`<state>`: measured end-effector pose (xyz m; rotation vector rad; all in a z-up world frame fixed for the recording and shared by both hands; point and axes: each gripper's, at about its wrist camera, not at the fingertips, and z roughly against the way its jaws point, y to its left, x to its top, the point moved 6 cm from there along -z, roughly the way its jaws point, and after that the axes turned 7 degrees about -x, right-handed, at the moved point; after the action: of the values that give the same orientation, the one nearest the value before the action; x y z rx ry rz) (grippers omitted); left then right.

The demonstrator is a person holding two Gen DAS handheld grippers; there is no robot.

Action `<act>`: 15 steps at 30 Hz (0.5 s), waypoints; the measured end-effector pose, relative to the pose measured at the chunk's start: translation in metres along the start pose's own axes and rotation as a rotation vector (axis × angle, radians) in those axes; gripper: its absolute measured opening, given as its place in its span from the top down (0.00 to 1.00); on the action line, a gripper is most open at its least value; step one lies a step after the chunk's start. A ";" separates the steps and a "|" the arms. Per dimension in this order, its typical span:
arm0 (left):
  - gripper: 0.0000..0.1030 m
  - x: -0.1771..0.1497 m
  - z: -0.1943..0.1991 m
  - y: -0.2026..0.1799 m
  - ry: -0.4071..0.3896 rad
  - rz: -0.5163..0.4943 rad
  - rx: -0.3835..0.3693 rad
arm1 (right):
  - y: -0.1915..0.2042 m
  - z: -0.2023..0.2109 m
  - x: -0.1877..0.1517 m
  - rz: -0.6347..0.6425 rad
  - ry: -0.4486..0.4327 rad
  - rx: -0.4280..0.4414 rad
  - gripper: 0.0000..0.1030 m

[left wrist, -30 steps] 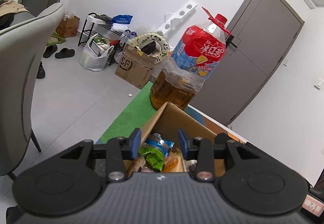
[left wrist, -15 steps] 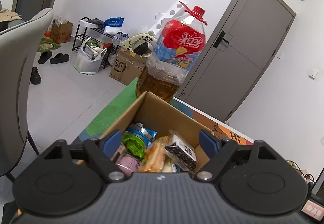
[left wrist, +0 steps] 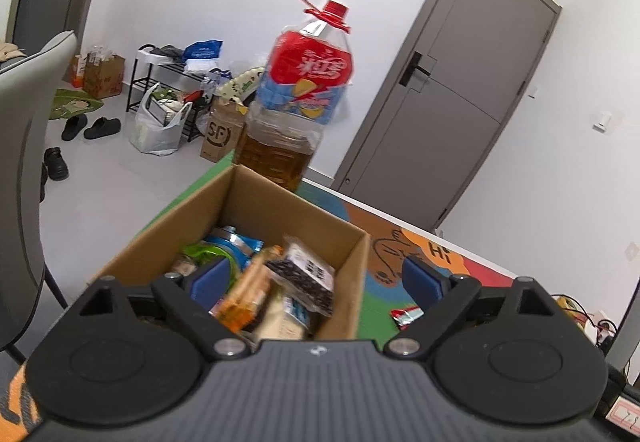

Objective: Organize snacks
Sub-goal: 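Move both open grippers back over the remaining snacks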

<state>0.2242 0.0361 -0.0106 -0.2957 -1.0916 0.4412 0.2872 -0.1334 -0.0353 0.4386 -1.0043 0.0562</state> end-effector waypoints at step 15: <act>0.10 -0.025 -0.020 -0.058 0.044 -0.070 -0.056 | -0.075 0.023 0.010 -0.060 -0.023 -0.070 0.30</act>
<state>0.2436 -0.0266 -0.0135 -0.3145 -1.0697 0.3411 0.2924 -0.2125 -0.0414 0.4060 -1.0124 -0.0374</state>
